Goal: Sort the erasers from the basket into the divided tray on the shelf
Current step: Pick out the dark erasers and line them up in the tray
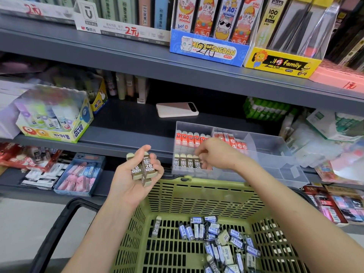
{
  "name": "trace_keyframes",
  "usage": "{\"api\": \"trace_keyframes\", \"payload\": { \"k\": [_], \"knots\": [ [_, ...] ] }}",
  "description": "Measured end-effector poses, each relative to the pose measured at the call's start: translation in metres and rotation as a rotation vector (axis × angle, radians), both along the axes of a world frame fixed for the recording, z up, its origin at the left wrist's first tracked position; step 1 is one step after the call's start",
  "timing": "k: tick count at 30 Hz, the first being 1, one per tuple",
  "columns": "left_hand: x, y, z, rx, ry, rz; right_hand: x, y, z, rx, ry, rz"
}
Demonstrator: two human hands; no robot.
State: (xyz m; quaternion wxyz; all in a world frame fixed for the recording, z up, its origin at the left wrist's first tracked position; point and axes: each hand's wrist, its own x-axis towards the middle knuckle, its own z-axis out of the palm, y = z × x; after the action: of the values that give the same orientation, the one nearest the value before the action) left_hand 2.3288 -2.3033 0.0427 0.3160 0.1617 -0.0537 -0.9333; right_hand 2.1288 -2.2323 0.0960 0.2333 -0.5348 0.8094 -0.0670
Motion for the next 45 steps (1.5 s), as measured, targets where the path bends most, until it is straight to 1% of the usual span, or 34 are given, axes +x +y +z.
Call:
{"api": "trace_keyframes", "payload": {
  "k": [5, 8, 14, 20, 22, 23, 24, 25, 26, 27, 28, 29, 30, 35, 37, 39, 40, 42, 44, 45],
  "knots": [
    [-0.001, 0.002, 0.002, -0.007, -0.049, -0.011, 0.008, 0.001, -0.004, -0.064, 0.145, 0.084],
    [-0.002, 0.002, 0.002, -0.016, -0.071, -0.001, 0.009, 0.003, -0.006, -0.082, 0.143, 0.116],
    [-0.002, 0.004, 0.003, -0.033, -0.089, 0.002, 0.007, 0.001, -0.007, -0.019, 0.164, 0.170],
    [-0.002, 0.005, 0.003, -0.065, -0.100, -0.005, 0.008, 0.002, -0.006, -0.026, 0.174, 0.126],
    [-0.003, 0.005, 0.004, -0.071, -0.078, 0.004, 0.013, 0.005, -0.002, -0.099, 0.294, 0.121],
    [-0.003, 0.005, 0.004, -0.068, -0.067, 0.013, 0.018, 0.006, 0.001, -0.188, 0.370, 0.110],
    [-0.004, 0.005, 0.005, -0.066, -0.062, 0.019, 0.024, 0.008, 0.004, -0.312, 0.371, 0.084],
    [-0.005, 0.006, 0.006, -0.068, -0.058, 0.024, 0.033, 0.010, 0.009, -0.432, 0.269, 0.046],
    [-0.006, 0.007, 0.008, -0.076, -0.051, 0.028, 0.044, 0.011, 0.013, -0.515, 0.094, 0.012],
    [-0.006, 0.008, 0.009, -0.091, -0.048, 0.031, 0.055, 0.011, 0.016, -0.546, -0.091, -0.006],
    [-0.007, 0.009, 0.010, -0.113, -0.053, 0.031, 0.066, 0.009, 0.017, -0.534, -0.236, -0.005],
    [-0.006, 0.009, 0.010, -0.140, -0.061, 0.024, 0.076, 0.008, 0.016, -0.505, -0.322, 0.011],
    [-0.006, 0.010, 0.009, -0.170, -0.066, 0.014, 0.084, 0.006, 0.014, -0.477, -0.363, 0.033],
    [-0.002, 0.010, 0.009, -0.241, -0.073, -0.001, 0.097, -0.007, 0.009, -0.401, -0.382, 0.095],
    [-0.002, 0.011, 0.009, -0.238, -0.097, -0.018, 0.096, -0.007, 0.009, -0.383, -0.376, 0.117],
    [-0.003, 0.012, 0.009, -0.205, -0.101, -0.025, 0.092, -0.005, 0.011, -0.383, -0.416, 0.107],
    [-0.004, 0.012, 0.009, -0.175, -0.078, -0.023, 0.086, -0.004, 0.013, -0.402, -0.444, 0.067],
    [-0.006, 0.011, 0.009, -0.074, -0.001, 0.006, 0.064, -0.001, 0.019, -0.475, -0.460, -0.094],
    [-0.005, 0.009, 0.009, -0.015, 0.048, 0.037, 0.034, 0.005, 0.026, -0.499, -0.401, -0.253],
    [-0.005, 0.008, 0.009, -0.015, 0.057, 0.042, 0.021, 0.009, 0.028, -0.452, -0.334, -0.293]
  ]
}}
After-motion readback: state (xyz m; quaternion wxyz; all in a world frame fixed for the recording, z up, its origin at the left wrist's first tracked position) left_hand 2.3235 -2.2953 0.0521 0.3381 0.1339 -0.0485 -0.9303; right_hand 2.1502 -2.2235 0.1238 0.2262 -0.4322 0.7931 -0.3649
